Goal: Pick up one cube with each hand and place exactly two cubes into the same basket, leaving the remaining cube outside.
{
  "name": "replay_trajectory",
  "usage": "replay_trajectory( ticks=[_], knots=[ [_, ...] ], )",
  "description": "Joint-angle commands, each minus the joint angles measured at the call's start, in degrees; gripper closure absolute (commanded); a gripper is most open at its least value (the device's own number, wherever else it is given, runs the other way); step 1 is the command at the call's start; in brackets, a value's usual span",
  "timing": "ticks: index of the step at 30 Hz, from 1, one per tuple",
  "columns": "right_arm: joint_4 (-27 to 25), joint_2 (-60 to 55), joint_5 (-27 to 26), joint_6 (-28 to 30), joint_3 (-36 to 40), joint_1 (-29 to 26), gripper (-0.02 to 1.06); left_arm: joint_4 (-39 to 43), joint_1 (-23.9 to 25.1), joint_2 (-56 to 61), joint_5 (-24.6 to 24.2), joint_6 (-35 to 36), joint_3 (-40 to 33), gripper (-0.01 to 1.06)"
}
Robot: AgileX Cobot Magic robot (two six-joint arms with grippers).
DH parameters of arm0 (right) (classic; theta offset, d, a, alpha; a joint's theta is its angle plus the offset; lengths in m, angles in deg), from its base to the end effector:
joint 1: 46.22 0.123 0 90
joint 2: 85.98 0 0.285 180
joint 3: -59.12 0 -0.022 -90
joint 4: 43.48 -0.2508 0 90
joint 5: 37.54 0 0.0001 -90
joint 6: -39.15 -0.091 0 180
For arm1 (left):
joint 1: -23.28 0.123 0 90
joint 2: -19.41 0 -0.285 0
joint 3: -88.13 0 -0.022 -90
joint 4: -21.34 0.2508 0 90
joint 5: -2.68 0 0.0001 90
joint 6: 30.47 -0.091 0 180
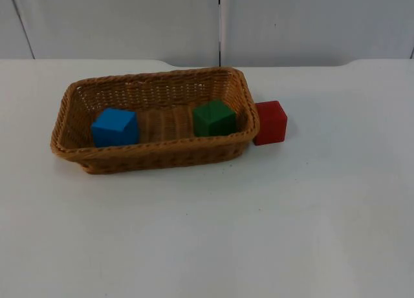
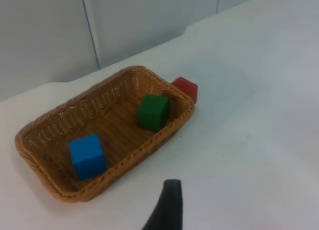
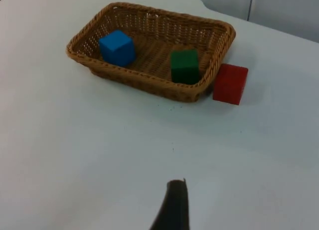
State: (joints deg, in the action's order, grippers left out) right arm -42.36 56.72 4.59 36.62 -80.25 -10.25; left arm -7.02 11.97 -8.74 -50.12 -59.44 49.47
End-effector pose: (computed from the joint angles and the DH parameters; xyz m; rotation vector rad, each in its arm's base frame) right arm 0.0757 0.0535 0.3240 -0.6165 2.0267 0.3813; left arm 0.0386 -0.0429 0.3394 0.6247 1.9116 -0.3967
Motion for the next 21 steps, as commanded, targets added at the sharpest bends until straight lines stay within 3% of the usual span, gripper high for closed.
replay_trajectory(
  ticks=[1,8,21],
  knots=[
    [-0.2,2.3,1.9,0.0,0.4,0.1,0.34,0.6,0.1,1.3,-1.4,0.5,-0.2,0.27],
    [-0.2,11.0,8.7,0.0,0.4,0.1,0.34,6.0,0.1,5.5,-4.4,5.3,-0.2,0.27],
    [0.1,24.9,14.7,-0.7,0.4,0.1,0.34,11.0,0.1,15.4,-8.8,9.1,-0.4,0.27]
  ],
)
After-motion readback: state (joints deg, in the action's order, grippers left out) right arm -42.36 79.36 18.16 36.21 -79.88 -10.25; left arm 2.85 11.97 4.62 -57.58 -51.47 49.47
